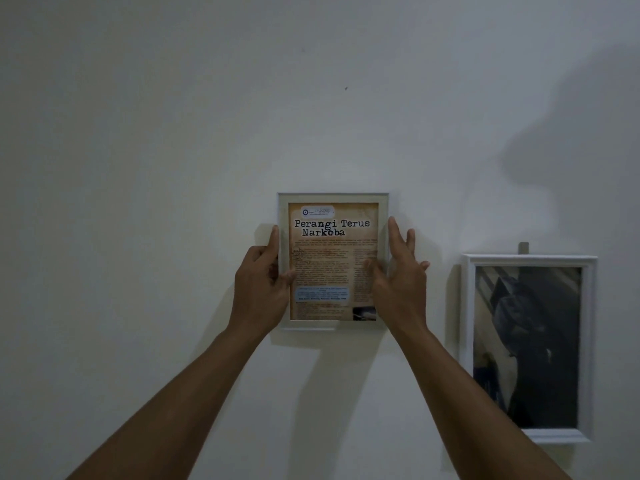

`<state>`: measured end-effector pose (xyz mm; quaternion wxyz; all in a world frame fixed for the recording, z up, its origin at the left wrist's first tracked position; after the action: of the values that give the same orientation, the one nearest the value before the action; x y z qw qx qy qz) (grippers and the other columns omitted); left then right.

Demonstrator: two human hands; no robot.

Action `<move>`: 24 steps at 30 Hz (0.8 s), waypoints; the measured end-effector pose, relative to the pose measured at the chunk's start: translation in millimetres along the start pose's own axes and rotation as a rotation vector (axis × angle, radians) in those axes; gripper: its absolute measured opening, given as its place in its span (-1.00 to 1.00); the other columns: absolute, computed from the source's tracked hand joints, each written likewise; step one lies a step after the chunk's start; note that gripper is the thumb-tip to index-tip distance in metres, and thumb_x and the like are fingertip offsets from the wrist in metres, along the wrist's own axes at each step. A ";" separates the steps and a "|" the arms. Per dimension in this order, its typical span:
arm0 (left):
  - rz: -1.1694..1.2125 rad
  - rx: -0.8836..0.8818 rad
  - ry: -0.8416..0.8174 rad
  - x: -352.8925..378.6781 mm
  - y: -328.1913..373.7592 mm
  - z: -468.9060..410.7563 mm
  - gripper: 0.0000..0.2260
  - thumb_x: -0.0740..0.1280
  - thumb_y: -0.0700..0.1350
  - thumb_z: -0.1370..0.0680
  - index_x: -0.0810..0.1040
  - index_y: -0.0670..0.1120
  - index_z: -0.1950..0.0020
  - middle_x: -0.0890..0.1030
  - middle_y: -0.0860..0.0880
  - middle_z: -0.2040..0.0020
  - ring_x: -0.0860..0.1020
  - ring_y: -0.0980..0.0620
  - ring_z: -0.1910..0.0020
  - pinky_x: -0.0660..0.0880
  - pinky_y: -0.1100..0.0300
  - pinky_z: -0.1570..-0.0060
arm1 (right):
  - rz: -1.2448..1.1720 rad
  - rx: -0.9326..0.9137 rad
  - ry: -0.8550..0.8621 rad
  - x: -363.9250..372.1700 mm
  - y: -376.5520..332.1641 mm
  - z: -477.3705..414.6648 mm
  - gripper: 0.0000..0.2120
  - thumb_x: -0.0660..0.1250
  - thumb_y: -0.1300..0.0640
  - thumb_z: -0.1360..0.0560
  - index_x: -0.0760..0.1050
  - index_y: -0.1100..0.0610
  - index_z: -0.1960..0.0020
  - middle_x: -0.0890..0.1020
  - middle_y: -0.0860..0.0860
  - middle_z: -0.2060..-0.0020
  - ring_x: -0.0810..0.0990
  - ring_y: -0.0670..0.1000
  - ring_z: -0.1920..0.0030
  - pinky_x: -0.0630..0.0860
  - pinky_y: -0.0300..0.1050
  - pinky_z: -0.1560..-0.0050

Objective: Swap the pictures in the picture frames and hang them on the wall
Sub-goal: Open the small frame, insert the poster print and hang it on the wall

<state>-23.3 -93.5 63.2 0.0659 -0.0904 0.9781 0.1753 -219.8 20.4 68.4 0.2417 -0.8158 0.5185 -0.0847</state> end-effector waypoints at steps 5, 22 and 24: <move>-0.039 -0.014 -0.040 0.2 -5.3 -2.2 -0.31 0.41 -0.22 -0.51 0.16 -0.01 -0.56 0.45 -0.04 0.02 0.50 0.13 0.13 0.42 0.50 0.10 | 0.076 0.026 -0.056 0.9 7.9 -1.3 -0.27 0.31 0.17 -0.58 -0.02 -0.12 -0.59 0.00 0.11 -0.59 -0.24 -0.14 -0.52 -0.39 0.11 -0.47; -0.127 0.008 -0.074 -7.6 -4.3 -0.7 -0.31 0.45 -0.13 -0.49 0.20 -0.03 -0.55 0.47 -0.02 0.01 0.52 0.14 0.12 0.55 0.29 0.01 | 0.213 -0.079 -0.098 5.6 7.2 5.8 -0.31 0.23 0.13 -0.63 -0.10 0.07 -0.61 0.15 0.00 -0.55 -0.28 -0.10 -0.51 -0.41 0.22 -0.47; -0.129 0.018 -0.074 -8.2 -3.1 -1.2 -0.30 0.46 -0.11 -0.48 0.21 -0.01 -0.55 0.48 0.00 0.03 0.50 0.21 0.18 0.46 0.45 0.07 | 0.207 -0.079 -0.100 6.3 7.1 6.1 -0.31 0.22 0.15 -0.63 -0.11 0.08 -0.61 0.15 0.01 -0.56 -0.26 -0.07 -0.53 -0.40 0.25 -0.48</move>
<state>-14.8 -95.5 64.6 0.1138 -0.1460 0.9687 0.1653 -220.4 14.2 59.0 0.2423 -0.7700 0.5902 0.0018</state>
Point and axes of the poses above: each hand's wrist, its own z-axis away from the middle knuckle, its own x-axis out of the palm, y = z × x, the point moved 6 cm from there along -z, towards the middle knuckle
